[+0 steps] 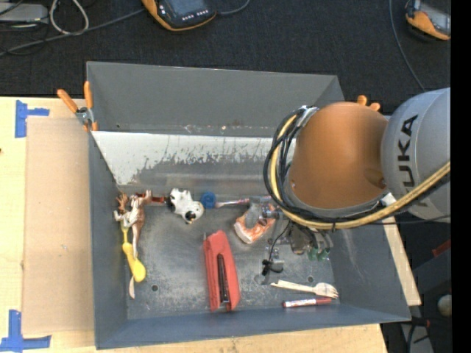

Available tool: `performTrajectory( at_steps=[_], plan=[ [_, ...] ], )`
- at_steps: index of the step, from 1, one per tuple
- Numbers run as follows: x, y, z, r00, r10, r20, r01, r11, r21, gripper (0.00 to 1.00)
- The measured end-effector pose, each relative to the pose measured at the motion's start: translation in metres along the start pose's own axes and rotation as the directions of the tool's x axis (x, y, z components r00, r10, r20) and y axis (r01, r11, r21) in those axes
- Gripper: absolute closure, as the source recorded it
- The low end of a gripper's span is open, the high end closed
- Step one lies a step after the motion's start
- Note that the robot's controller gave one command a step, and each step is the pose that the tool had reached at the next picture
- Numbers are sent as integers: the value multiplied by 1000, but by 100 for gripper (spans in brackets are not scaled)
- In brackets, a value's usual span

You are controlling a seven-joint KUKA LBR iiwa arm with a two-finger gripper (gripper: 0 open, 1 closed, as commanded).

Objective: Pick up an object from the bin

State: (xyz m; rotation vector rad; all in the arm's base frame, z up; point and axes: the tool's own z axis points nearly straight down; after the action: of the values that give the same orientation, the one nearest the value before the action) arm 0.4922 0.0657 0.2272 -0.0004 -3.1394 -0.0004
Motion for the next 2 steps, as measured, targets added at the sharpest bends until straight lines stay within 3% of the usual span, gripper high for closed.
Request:
performTrajectory(
  at_steps=[1, 2],
  plan=[
    [-29, -4, 53, 998, 58, 2, -58, 998, -1, 0],
    [-68, 1, 107, 973, 230, 9, -230, 973, -4, 0]
  ],
)
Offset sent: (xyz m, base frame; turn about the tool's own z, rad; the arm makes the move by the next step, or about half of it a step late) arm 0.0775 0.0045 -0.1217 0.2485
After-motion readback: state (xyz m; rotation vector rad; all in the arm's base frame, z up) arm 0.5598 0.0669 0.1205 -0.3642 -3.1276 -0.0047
